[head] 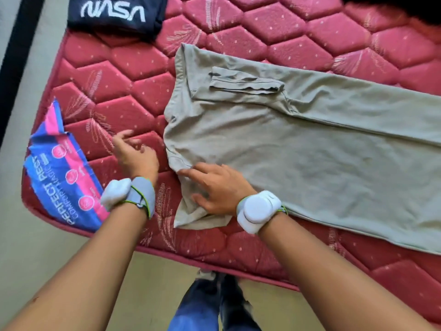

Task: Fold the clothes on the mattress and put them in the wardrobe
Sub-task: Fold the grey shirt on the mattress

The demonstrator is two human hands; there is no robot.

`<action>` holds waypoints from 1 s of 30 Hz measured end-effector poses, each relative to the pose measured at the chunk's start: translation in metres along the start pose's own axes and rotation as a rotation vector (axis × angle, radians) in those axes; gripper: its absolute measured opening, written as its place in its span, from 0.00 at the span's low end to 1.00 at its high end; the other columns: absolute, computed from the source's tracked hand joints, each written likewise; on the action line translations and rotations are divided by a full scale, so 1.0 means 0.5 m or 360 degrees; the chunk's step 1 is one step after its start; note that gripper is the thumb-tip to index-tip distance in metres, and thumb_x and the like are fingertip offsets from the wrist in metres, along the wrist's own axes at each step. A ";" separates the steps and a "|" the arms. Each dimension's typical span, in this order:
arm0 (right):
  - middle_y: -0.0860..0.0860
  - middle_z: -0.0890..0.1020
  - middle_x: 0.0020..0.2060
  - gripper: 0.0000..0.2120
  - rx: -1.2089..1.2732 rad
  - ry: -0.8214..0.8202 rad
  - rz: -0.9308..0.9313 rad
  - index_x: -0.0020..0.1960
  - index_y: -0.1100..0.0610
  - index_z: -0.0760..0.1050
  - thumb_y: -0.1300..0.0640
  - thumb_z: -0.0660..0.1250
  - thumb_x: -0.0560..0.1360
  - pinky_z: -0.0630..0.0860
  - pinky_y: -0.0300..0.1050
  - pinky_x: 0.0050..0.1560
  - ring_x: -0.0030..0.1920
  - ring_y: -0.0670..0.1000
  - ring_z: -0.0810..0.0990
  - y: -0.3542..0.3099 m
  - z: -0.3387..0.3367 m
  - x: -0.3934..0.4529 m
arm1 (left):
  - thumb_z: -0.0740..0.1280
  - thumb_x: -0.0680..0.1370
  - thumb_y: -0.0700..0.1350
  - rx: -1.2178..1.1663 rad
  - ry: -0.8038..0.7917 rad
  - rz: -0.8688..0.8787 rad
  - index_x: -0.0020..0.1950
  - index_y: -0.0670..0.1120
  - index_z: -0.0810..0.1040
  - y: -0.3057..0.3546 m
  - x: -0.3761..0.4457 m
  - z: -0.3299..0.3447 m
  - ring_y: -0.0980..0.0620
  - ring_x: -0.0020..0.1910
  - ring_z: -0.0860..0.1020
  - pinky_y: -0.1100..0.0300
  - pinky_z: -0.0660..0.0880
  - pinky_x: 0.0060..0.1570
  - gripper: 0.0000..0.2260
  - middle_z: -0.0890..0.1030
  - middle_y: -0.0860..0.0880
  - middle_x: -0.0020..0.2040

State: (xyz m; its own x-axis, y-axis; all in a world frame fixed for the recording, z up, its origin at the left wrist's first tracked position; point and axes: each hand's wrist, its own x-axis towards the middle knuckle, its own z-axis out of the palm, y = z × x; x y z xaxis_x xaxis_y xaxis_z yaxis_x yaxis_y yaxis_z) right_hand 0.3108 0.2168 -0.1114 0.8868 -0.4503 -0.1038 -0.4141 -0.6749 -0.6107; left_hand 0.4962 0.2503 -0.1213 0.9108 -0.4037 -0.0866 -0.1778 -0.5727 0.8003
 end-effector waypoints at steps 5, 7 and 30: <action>0.55 0.71 0.61 0.44 -0.0398 -0.0069 0.0133 0.66 0.48 0.68 0.23 0.61 0.58 0.71 0.54 0.52 0.55 0.58 0.70 0.052 -0.009 -0.089 | 0.64 0.73 0.49 0.0530 -0.0680 0.1148 0.59 0.44 0.73 0.004 -0.107 -0.046 0.52 0.52 0.75 0.52 0.73 0.54 0.16 0.74 0.44 0.53; 0.55 0.66 0.64 0.48 -0.0578 -0.0186 0.0082 0.66 0.47 0.65 0.22 0.64 0.52 0.71 0.55 0.52 0.56 0.58 0.66 0.068 0.000 -0.130 | 0.62 0.71 0.62 0.0863 -0.0945 0.1311 0.63 0.50 0.71 -0.016 -0.154 -0.047 0.46 0.59 0.71 0.48 0.72 0.55 0.24 0.71 0.46 0.59; 0.45 0.78 0.35 0.04 0.1348 0.0615 0.1007 0.47 0.54 0.73 0.54 0.66 0.77 0.70 0.26 0.33 0.30 0.34 0.76 0.199 -0.274 0.065 | 0.57 0.79 0.54 0.0217 -0.1245 0.0229 0.58 0.46 0.76 0.179 0.094 0.096 0.52 0.38 0.77 0.58 0.71 0.37 0.17 0.78 0.37 0.50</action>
State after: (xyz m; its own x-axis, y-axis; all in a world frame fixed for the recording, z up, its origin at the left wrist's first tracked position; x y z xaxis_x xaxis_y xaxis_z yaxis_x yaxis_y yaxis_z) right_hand 0.2703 0.0549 -0.0680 0.3827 -0.8210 -0.4236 -0.3637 0.2876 -0.8860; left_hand 0.5051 0.1458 -0.0823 0.3597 -0.8337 -0.4190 -0.3634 -0.5388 0.7600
